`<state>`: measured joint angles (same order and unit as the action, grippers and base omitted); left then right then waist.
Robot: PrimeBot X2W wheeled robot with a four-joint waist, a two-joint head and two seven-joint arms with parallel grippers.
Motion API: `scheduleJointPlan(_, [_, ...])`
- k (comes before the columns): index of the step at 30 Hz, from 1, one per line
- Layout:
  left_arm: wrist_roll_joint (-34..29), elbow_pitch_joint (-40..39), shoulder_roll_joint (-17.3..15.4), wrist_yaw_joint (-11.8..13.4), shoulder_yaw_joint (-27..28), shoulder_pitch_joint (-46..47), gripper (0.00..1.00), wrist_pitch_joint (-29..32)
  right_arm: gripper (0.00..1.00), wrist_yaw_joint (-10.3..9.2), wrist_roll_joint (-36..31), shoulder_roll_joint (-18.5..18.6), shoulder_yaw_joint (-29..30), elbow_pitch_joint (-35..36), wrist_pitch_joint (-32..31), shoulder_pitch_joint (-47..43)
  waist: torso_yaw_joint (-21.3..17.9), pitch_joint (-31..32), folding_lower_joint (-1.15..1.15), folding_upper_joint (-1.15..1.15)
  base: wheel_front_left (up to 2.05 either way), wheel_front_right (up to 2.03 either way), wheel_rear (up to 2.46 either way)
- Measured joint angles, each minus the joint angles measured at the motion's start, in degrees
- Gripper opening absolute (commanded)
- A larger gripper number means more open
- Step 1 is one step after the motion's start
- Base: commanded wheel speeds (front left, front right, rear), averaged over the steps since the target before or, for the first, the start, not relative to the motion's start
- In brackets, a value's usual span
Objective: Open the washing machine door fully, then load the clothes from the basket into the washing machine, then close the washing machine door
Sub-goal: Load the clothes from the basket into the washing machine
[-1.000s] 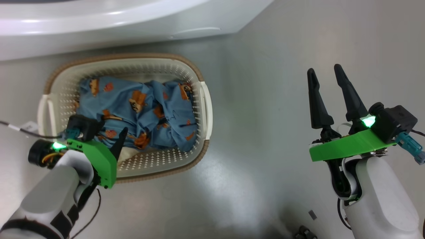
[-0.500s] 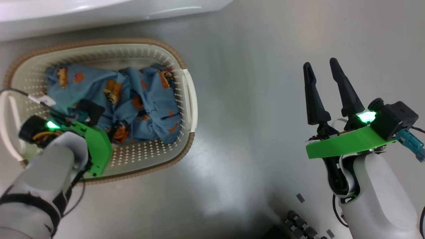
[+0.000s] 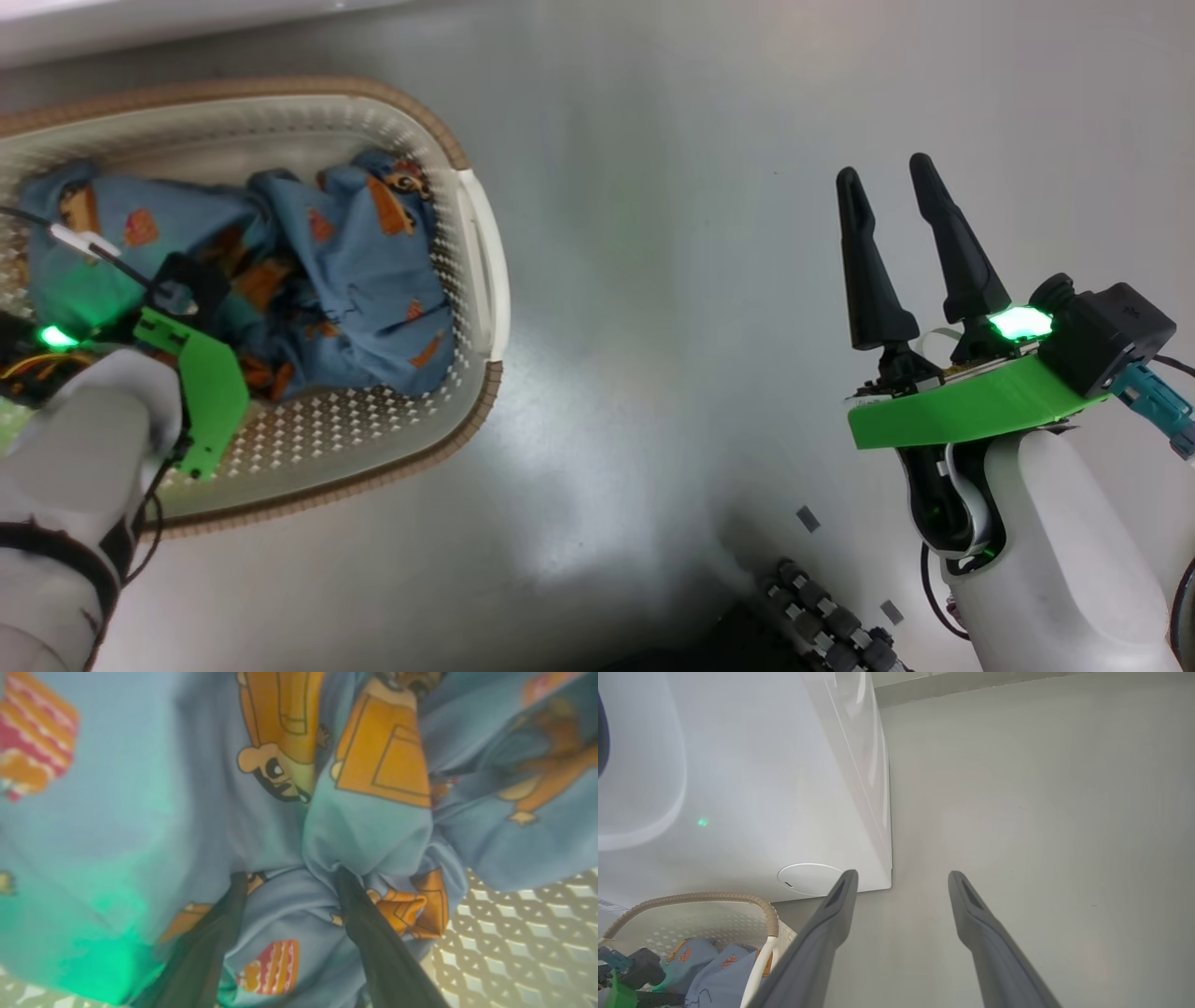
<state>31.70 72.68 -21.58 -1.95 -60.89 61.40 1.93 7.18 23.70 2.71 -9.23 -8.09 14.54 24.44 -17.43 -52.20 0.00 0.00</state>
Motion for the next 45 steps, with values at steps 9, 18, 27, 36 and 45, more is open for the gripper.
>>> scheduleJointPlan(9, [0.0, 0.6, -1.0, -0.9, -1.5, 0.1, 1.0, 4.4, 1.0, 0.0, 0.5, -0.1, -0.5, 0.8, 0.0, 0.0, -1.4, -1.5, 0.0, 0.0, 0.0, 0.0, 0.0])
scheduleJointPlan(18, [0.3, 0.8, -0.9, -2.7, -1.6, 1.0, 0.0, 0.9, 1.0, 0.0, 0.5, -0.1, -0.4, 0.6, 0.0, 0.1, -0.3, -1.4, 0.0, 0.0, 0.0, 0.0, 0.0])
scheduleJointPlan(27, [2.6, 0.9, 1.2, -4.6, -1.1, 0.5, 0.0, -4.6, 1.0, 0.0, -0.1, -0.1, 0.4, -0.3, 0.0, 1.5, 1.1, 1.8, 0.0, 0.0, 0.0, 0.0, 0.0])
scheduleJointPlan(36, [6.5, -0.6, 4.9, -5.3, 0.1, -3.9, 0.0, -11.2, 1.0, 0.0, -1.2, -0.1, 1.9, -2.7, 0.0, 1.1, 2.7, 8.3, 0.0, 0.0, 0.0, 0.0, 0.0])
scheduleJointPlan(45, [11.4, -6.1, 6.4, -5.4, -0.2, -9.3, 0.0, -14.7, 1.0, 0.0, -3.2, -0.1, 3.5, -5.8, 0.0, -1.1, 4.6, 16.4, 0.0, 0.0, 0.0, 0.0, 0.0])
